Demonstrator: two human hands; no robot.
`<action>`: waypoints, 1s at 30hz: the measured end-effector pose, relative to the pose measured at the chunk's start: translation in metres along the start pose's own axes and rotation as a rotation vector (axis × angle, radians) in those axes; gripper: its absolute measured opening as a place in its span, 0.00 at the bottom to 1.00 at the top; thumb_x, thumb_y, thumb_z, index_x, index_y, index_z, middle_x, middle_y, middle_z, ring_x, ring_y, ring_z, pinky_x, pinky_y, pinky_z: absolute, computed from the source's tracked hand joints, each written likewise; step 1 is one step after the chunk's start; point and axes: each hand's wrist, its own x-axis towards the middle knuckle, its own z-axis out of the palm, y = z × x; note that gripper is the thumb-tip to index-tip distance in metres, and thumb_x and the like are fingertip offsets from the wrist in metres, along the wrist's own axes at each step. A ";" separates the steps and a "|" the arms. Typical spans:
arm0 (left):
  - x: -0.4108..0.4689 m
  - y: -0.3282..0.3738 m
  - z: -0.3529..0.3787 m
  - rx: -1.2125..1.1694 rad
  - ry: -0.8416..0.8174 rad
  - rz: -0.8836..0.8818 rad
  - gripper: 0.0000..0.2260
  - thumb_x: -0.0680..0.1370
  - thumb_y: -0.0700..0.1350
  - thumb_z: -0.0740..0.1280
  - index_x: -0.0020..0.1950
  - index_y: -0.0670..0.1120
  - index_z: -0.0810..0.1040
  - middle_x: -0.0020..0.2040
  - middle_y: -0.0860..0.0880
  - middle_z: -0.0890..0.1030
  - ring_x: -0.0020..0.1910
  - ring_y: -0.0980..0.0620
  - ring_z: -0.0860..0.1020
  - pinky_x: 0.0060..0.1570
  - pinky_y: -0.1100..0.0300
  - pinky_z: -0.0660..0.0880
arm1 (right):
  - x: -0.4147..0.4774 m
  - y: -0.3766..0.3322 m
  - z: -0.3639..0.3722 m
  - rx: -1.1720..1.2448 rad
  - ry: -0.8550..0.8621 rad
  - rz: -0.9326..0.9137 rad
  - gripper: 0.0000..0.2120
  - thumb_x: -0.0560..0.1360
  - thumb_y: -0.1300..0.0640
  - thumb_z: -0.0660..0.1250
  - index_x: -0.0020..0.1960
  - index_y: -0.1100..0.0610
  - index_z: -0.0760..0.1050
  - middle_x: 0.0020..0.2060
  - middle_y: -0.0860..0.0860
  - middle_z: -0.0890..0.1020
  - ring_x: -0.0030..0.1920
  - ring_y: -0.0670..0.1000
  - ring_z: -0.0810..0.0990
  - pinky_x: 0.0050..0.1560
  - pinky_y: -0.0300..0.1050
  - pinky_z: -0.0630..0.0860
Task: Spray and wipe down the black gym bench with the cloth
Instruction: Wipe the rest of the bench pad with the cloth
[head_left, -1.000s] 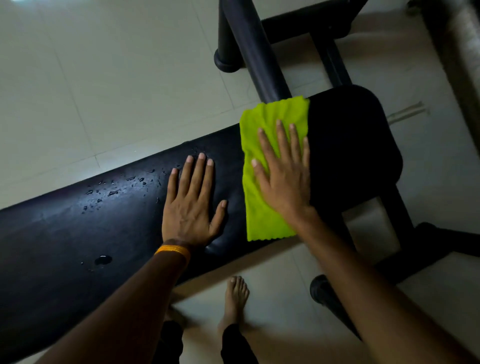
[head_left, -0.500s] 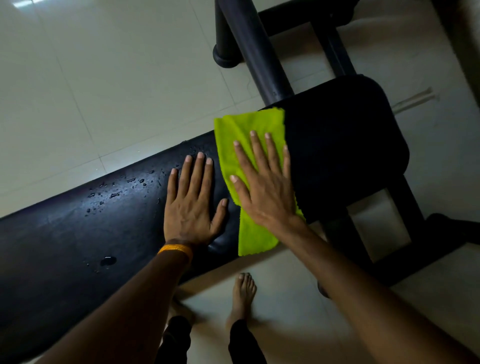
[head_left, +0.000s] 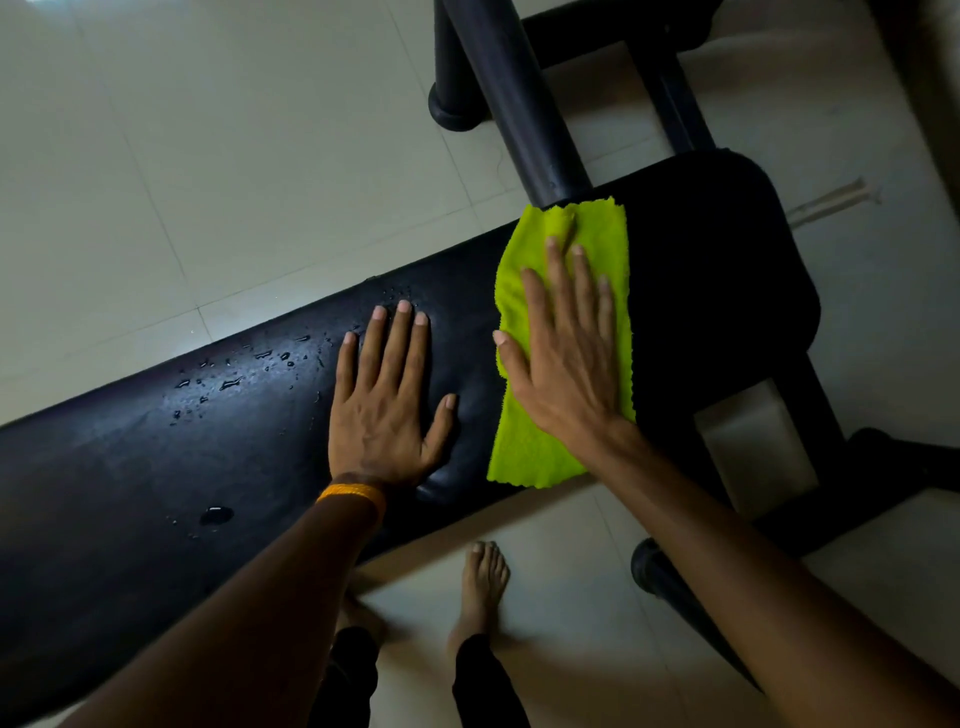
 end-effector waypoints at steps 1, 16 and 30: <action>0.000 0.000 0.000 -0.004 0.000 0.001 0.35 0.80 0.60 0.54 0.82 0.42 0.57 0.83 0.42 0.56 0.83 0.43 0.52 0.80 0.42 0.50 | 0.003 -0.003 0.003 -0.008 -0.010 -0.012 0.32 0.81 0.40 0.55 0.80 0.54 0.59 0.82 0.56 0.53 0.82 0.60 0.50 0.78 0.65 0.51; -0.001 0.000 0.001 0.003 -0.022 0.008 0.35 0.80 0.60 0.51 0.83 0.42 0.55 0.83 0.42 0.54 0.83 0.43 0.50 0.80 0.42 0.50 | 0.015 -0.018 0.013 0.018 -0.032 -0.271 0.25 0.84 0.46 0.52 0.81 0.46 0.58 0.81 0.50 0.58 0.81 0.57 0.55 0.80 0.61 0.51; -0.003 -0.001 0.002 -0.011 0.003 0.011 0.35 0.81 0.60 0.52 0.83 0.42 0.54 0.83 0.43 0.54 0.83 0.43 0.50 0.81 0.43 0.49 | -0.031 0.006 0.016 0.015 -0.001 -0.036 0.27 0.84 0.42 0.51 0.81 0.45 0.57 0.82 0.50 0.56 0.82 0.57 0.53 0.80 0.61 0.50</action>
